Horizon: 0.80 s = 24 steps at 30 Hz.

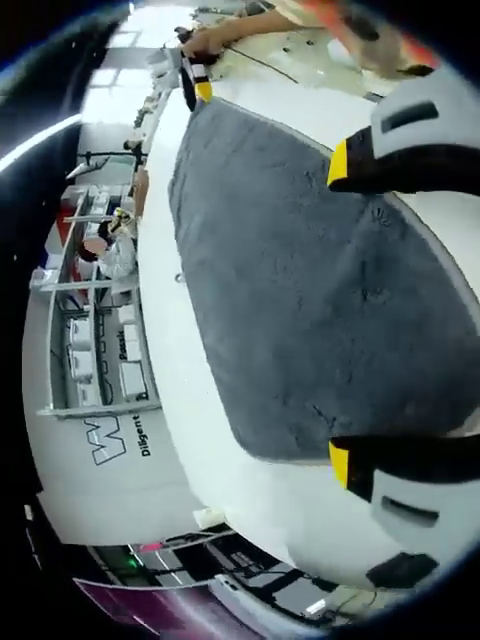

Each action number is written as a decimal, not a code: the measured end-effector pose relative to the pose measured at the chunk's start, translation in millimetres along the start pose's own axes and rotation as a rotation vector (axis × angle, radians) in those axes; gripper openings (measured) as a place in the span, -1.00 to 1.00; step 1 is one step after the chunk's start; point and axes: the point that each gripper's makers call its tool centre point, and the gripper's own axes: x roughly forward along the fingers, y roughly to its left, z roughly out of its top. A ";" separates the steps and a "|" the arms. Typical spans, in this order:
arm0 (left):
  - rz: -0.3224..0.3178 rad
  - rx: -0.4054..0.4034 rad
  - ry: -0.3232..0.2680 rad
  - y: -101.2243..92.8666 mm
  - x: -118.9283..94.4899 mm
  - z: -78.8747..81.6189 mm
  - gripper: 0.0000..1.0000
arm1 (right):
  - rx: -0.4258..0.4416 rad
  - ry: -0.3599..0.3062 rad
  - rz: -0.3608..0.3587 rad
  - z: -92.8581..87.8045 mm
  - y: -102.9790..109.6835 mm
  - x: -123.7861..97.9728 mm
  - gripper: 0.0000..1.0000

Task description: Open the folded towel by lifting each exposed corner and separating the folded layers until the towel lies flat within the target outline without major curled edges

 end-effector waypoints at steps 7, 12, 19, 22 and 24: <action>-0.316 -0.001 -0.141 -8.2 12.4 49.1 0.98 | -0.042 0.004 0.011 5.9 1.5 -0.9 0.99; -0.506 0.075 -0.125 -6.1 37.4 53.4 0.98 | -0.060 0.013 0.034 7.6 5.0 -0.1 0.99; -0.579 0.160 -0.032 -0.6 68.8 32.2 0.98 | -0.050 0.063 0.023 2.2 2.0 -2.1 0.99; -0.555 0.188 0.017 5.5 78.0 17.6 0.98 | -0.045 0.064 0.018 1.8 1.2 -3.2 0.99; -0.553 0.207 0.041 7.2 81.4 8.8 0.98 | -0.044 0.065 0.019 1.4 1.7 -3.4 0.99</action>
